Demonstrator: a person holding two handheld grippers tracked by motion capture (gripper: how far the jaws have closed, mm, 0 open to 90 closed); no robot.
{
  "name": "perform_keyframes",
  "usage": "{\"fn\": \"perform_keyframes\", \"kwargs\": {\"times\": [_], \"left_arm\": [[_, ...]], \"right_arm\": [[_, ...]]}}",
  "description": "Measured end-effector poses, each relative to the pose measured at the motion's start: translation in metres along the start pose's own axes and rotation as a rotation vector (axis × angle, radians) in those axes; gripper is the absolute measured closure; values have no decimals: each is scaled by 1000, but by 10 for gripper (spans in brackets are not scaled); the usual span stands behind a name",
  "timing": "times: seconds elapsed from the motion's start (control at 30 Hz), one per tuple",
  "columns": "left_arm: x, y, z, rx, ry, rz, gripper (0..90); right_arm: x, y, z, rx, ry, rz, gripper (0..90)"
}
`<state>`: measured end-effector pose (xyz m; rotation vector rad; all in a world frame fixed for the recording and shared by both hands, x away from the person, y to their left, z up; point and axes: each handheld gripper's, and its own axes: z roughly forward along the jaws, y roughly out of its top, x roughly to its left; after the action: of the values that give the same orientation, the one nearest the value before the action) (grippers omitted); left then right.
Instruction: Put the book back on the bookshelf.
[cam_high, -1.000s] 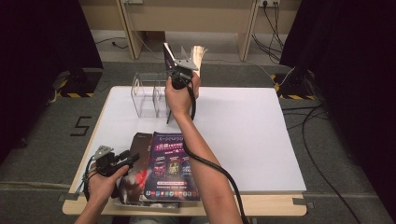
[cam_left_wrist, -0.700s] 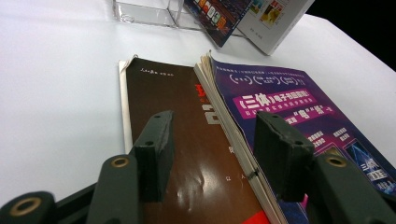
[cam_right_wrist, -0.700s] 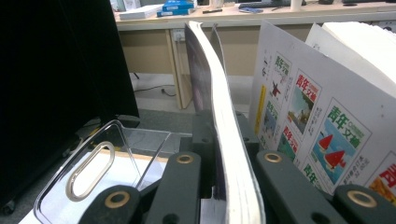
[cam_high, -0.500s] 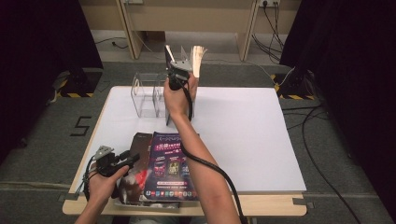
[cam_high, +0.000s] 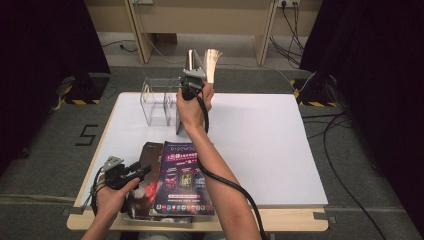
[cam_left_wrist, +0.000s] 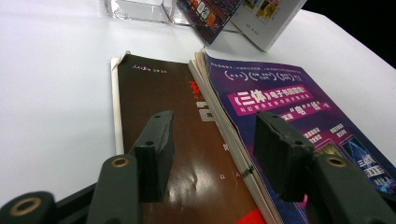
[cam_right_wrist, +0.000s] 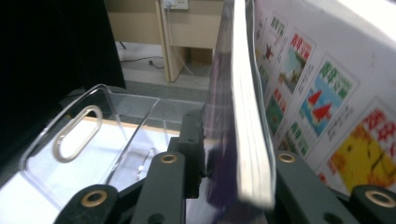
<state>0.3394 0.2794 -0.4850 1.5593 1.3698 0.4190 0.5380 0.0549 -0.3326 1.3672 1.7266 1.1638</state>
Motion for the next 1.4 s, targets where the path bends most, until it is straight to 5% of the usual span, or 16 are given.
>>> {"fn": "perform_keyframes", "kwargs": {"times": [0.87,1.4], "left_arm": [[-3,0,0,-1,-4,10,475],[-4,1,0,0,-3,14,475]], "right_arm": [[-6,-37,-20,58,35,-32,698],[-12,-49,-28,39,70,-40,648]]}}
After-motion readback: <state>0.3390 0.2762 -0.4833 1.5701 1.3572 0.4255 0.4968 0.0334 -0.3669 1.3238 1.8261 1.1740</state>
